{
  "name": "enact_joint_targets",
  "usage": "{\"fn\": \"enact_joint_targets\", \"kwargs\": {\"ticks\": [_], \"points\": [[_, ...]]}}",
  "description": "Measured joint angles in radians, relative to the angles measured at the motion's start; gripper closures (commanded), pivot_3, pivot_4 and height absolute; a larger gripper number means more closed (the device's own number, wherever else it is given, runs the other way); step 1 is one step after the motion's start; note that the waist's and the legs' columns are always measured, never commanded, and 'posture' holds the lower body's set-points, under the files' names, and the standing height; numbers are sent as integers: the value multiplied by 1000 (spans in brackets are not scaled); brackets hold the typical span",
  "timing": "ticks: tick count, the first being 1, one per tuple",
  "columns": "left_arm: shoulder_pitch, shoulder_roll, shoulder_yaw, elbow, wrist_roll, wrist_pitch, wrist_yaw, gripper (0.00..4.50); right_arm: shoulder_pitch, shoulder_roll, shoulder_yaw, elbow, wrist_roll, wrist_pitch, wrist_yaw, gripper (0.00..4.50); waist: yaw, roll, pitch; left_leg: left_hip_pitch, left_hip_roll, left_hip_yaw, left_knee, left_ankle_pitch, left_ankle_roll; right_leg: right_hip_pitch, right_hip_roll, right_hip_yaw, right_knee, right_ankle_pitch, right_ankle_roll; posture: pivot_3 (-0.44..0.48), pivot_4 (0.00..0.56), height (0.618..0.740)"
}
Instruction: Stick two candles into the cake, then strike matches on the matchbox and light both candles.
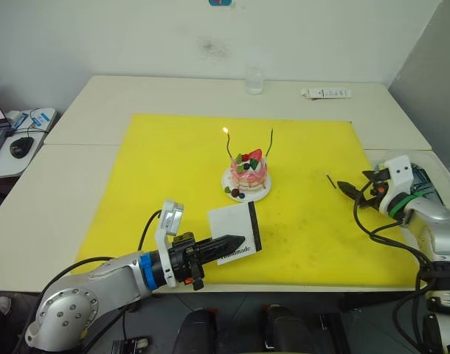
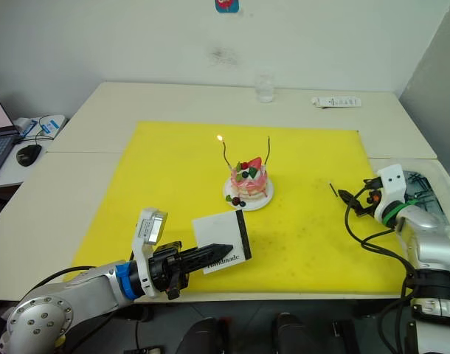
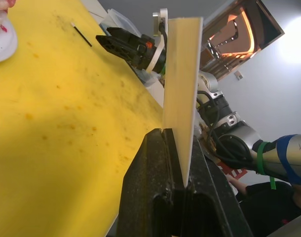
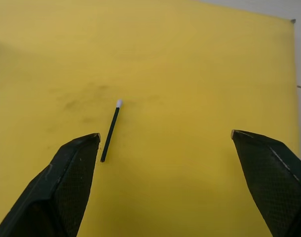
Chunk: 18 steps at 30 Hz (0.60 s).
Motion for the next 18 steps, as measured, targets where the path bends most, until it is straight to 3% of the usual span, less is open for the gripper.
{"fn": "enact_joint_targets", "kwargs": {"ticks": [2, 18], "points": [[0, 0, 1, 0, -2, 0, 10, 4500, -12, 16, 2, 26, 0, -18, -4, 1317, 0, 0, 0, 0, 0, 0, 0, 0, 0, 0, 0, 0, 0, 0, 0, 0, 150, 740], [5, 3, 6, -2, -5, 0, 31, 4500, -49, 115, 46, 79, -14, -81, -60, 1317, 0, 0, 0, 0, 0, 0, 0, 0, 0, 0, 0, 0, 1, 0, 0, 0, 150, 740]]}}
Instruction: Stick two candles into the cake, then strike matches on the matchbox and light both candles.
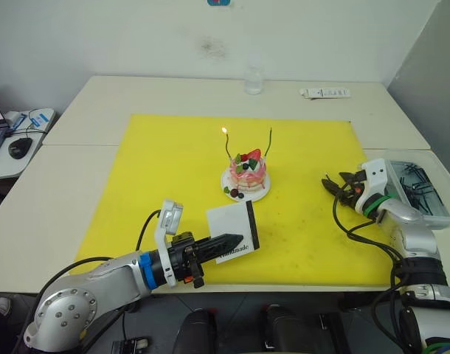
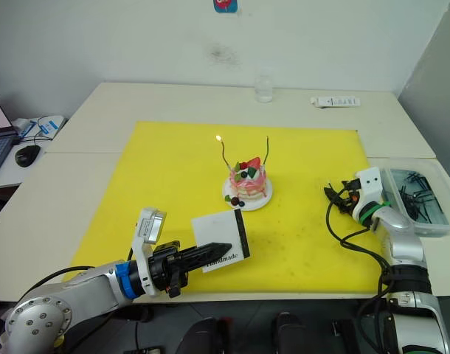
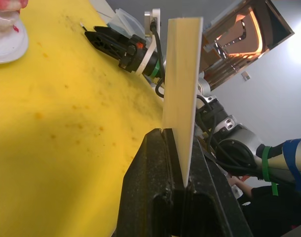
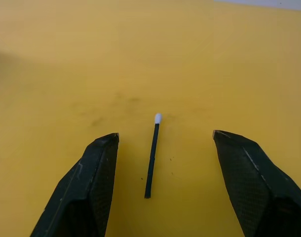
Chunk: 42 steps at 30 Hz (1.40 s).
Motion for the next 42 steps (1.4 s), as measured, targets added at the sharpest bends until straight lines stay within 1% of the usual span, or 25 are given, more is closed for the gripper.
{"fn": "enact_joint_targets", "kwargs": {"ticks": [10, 13, 17, 19, 21, 27, 30, 32, 35, 37, 40, 42], "points": [[9, 12, 1, -1, 0, 1, -2, 4500, -28, 30, 1, 37, -28, -16, -60, 1317, 0, 0, 0, 0, 0, 0, 0, 0, 0, 0, 0, 1, 0, 0, 0, 0, 150, 740], [9, 12, 1, -3, 0, 1, -2, 4500, -27, 27, 18, 37, -51, -18, -73, 1932, 0, 0, 0, 1, 0, 0, 0, 0, 0, 1, 0, 0, 0, 0, -1, 0, 150, 740], [13, 12, 1, -11, 0, 0, -1, 4500, -21, 26, 35, 23, -64, -1, -75, 3232, 0, -1, -2, 3, 0, -1, 1, 0, 0, 4, 0, 0, 0, -2, -4, 0, 150, 740], [17, 12, 1, -11, 0, 0, 1, 4500, -21, 26, 34, 22, -64, 12, -78, 3979, 0, -2, -2, 4, 0, -1, 1, 0, 0, 5, -1, 0, -1, -3, -5, 0, 150, 740], [18, 12, 1, -11, 0, 0, 2, 4500, -21, 31, 29, 20, -62, 28, -87, 4492, 1, -4, -3, 4, 0, -2, 2, 0, 0, 6, -1, 0, -1, -3, -5, 0, 150, 740], [21, 6, 1, -11, 0, -12, 4, 4500, -18, 37, 23, 12, -56, 40, -96, 4492, 1, -4, -4, 6, 0, -3, 1, 0, 0, 9, -2, 0, -2, -3, -5, 0, 150, 740], [21, 0, 1, -11, 0, -14, 6, 4500, 7, 33, 12, -21, -39, 45, -88, 4492, 3, -4, -4, 5, 0, -4, 1, 0, 0, 8, -2, 0, -2, -4, -6, 0, 150, 740], [19, -4, 0, -11, 0, -16, 11, 4500, 54, -9, 26, -96, -37, 49, -45, 4492, 9, -3, -3, 4, -1, -4, 0, 0, 0, 8, -2, -1, -2, -4, -6, 0, 150, 740], [-8, -11, 0, 4, 1, -17, 26, 4500, 119, -121, 74, -276, -29, 98, 74, 4492, 12, 0, -1, 2, 0, -3, -1, 0, 0, 4, -2, -1, -2, -4, -4, 0, 150, 740], [-51, -14, -1, 29, 13, -17, 25, 4500, 125, -211, 114, -419, -24, 116, 163, 4492, 9, 1, -1, 2, 1, -2, -1, 0, 0, 3, -1, -1, 0, -4, -4, 0, 150, 740], [-109, -31, -11, 88, 66, -17, 25, 4500, 116, -291, 151, -560, -21, 138, 245, 4492, 7, 1, -1, 3, 1, -4, -1, 0, 0, 3, 0, -3, 0, -4, -5, 0, 150, 740], [-146, -58, -22, 137, 104, -17, 29, 4500, 99, -313, 186, -649, -18, 154, 290, 4492, 5, 1, -1, 3, 1, -4, -1, 0, 0, 3, 0, -3, 0, -4, -5, 0, 150, 740]]}}
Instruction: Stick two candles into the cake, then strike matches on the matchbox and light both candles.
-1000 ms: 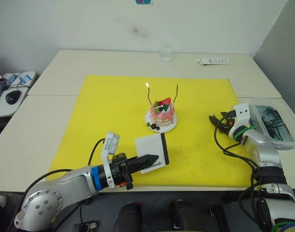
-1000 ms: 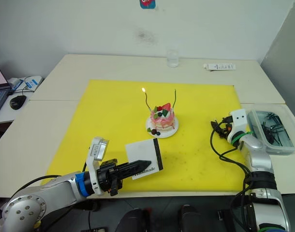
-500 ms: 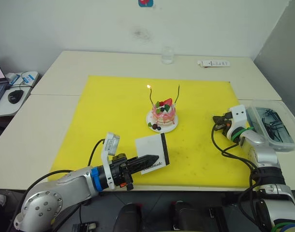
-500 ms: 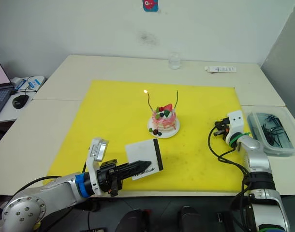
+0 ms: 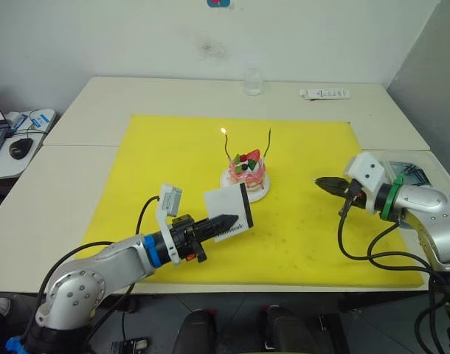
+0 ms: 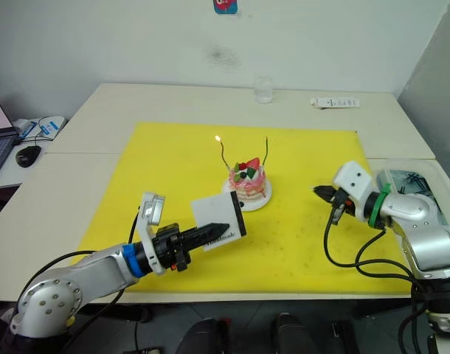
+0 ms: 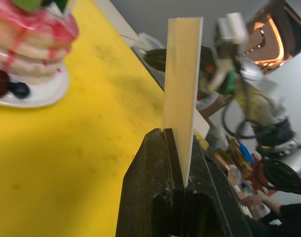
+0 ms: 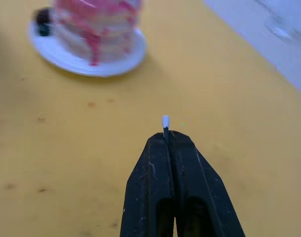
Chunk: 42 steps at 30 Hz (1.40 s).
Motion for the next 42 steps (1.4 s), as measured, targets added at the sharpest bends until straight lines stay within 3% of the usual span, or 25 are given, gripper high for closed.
{"fn": "enact_joint_targets", "kwargs": {"ticks": [7, 16, 42], "points": [[-95, -95, -17, 76, 33, 8, 43, 4500, -63, -9, 95, -172, -15, 21, 47, 4492, 2, -1, 0, -3, -2, 1, 0, 0, 0, 0, -1, 0, -3, 2, 6, 0, 150, 740], [-130, -149, -19, 94, 33, 34, 63, 4500, -109, 8, 169, -175, -90, -50, 51, 4492, 1, -1, 0, -3, -2, 1, 0, 0, 0, 0, -1, 0, -3, 3, 6, 0, 150, 740], [-148, -184, -14, 106, 34, 66, 83, 4500, -236, 83, 248, -153, -173, -122, 55, 4492, 0, -1, 0, -2, -2, 1, 1, 0, 0, 0, -1, 0, -2, 3, 6, 0, 150, 740]]}}
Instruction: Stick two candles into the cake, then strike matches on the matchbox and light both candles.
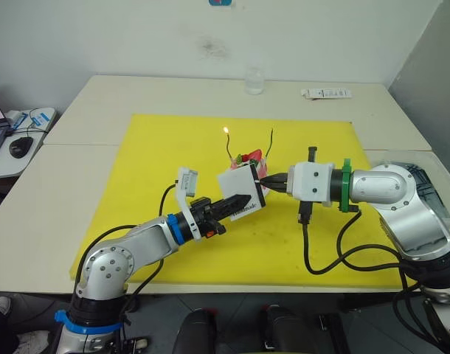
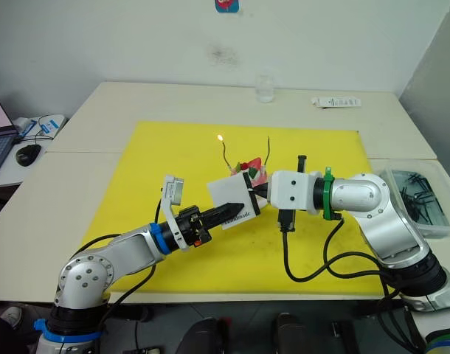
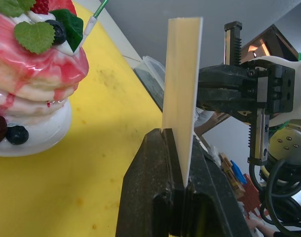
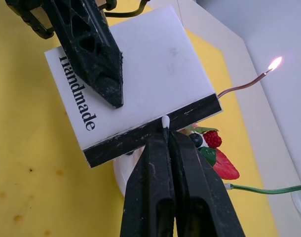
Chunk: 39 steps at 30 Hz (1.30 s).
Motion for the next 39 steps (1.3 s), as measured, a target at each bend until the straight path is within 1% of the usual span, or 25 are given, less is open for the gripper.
{"fn": "enact_joint_targets", "kwargs": {"ticks": [10, 15, 16, 17, 18, 20, 21, 22, 24, 27, 33, 39], "points": [[0, -3, 4, 0, 0, 5, -1, 4500, -9, 0, 26, 13, -33, -27, 26, 4492, 0, 0, 0, 0, 0, 0, 0, 0, 0, 0, 0, 0, 0, 0, 0, 0, 150, 740], [-14, -2, 6, 0, 0, 9, -1, 4500, -3, -41, 46, 17, -69, -68, 67, 4492, 0, 0, 0, 0, 0, 0, 0, 0, 0, 0, 0, 0, 0, 0, 0, 0, 150, 740], [-48, -4, 7, 1, -2, 7, 1, 4500, 21, -103, 44, 6, -68, -80, 108, 4492, 6, -1, 1, -1, -1, 0, 0, 0, 0, 0, 0, -1, 0, 0, 0, 0, 150, 740], [-93, -5, 27, -4, -22, -4, 1, 4500, 54, -161, 49, 4, -68, -84, 154, 4492, 14, -2, 1, -1, 0, -3, 1, 0, 0, 1, -1, -1, -1, 0, 0, 0, 150, 740], [-161, -6, 62, -6, -61, -22, 7, 4500, 97, -212, 47, 1, -61, -85, 197, 4492, 25, -4, 2, -2, 0, -4, 1, 0, 0, 1, -1, -3, -1, -2, -3, 0, 150, 740], [-266, 5, 126, -13, -126, -52, 25, 4500, 140, -265, 25, -1, -29, -85, 247, 4492, 25, -3, 2, -1, -1, -1, 1, 0, 0, 2, -1, -2, -1, -3, -5, 0, 150, 740], [-284, 18, 139, -19, -146, -57, 27, 4500, 140, -271, 4, -1, -18, -85, 254, 4492, 21, -2, 1, 1, -1, 1, 1, 0, 0, 2, -1, -1, -1, -2, -4, 0, 150, 740], [-284, 27, 144, -25, -159, -56, 28, 4500, 134, -272, -29, 0, -6, -81, 251, 4492, 13, -1, 0, 3, -1, 3, 1, 0, 1, 3, -1, 1, -2, 0, 1, 0, 150, 740], [-222, 24, 116, -31, -156, -43, 29, 4500, 92, -259, -62, 2, 4, -74, 233, 4492, -2, -1, 0, 5, 0, 2, 0, 0, 1, 4, 0, 1, -2, 0, 1, 0, 150, 740], [-110, 18, 60, -37, -126, -23, 29, 4500, 65, -226, -77, 2, 10, -66, 206, 4492, -5, -2, 1, 3, 2, -3, 0, 0, 0, 3, 0, 0, 0, -1, -1, 0, 150, 740], [13, 47, 55, -102, -117, -16, 22, 4500, 51, -191, -95, 5, 11, -27, 155, 4492, 0, -2, 1, 2, 1, -5, 0, 0, 0, 3, 0, -1, 2, -3, -5, 0, 150, 740], [118, 95, 61, -160, -142, -14, 22, 4500, 26, -167, -103, 33, 10, -5, 113, 4492, -1, -2, 1, 2, 0, -4, 1, 0, 0, 3, -2, -1, 2, -4, -6, 0, 150, 740]]}}
